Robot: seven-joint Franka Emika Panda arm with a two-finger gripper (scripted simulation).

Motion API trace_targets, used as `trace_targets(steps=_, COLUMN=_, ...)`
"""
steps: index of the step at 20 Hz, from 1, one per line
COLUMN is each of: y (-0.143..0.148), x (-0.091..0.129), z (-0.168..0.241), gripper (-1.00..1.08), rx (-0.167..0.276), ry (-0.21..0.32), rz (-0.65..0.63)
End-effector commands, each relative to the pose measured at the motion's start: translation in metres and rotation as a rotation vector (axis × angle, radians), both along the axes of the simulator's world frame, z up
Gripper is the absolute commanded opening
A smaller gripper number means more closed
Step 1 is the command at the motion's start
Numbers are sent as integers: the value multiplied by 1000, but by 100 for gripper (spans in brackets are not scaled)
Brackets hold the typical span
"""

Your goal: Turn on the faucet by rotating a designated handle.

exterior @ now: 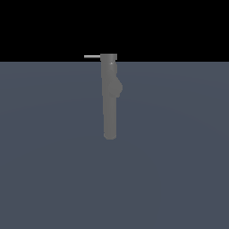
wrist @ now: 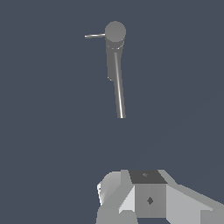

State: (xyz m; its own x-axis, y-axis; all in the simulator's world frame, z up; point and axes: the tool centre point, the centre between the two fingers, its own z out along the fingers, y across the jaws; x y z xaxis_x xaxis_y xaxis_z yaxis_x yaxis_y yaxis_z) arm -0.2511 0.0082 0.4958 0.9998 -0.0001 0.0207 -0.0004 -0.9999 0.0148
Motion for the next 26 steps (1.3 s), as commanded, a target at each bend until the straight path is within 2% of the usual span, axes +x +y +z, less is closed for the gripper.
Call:
trace_targets(steps=1, y=0, x=0, z=0, gripper=-100, rx=0, ry=0, rz=0)
trace_targets(steps=7, y=1, x=8, z=-6, gripper=-100, rx=1, ry=1, rz=3)
trace_targets(steps=12, y=5, x=26, z=-20, gripper=-100, rx=2, ry=2, rz=9)
trace_targets(steps=18, y=12, x=61, z=-46, gripper=-100, rx=4, ry=5, rz=21)
trace_targets(steps=26, y=24, x=121, z=-91, gripper=-100, rx=8, ry=10, rz=41)
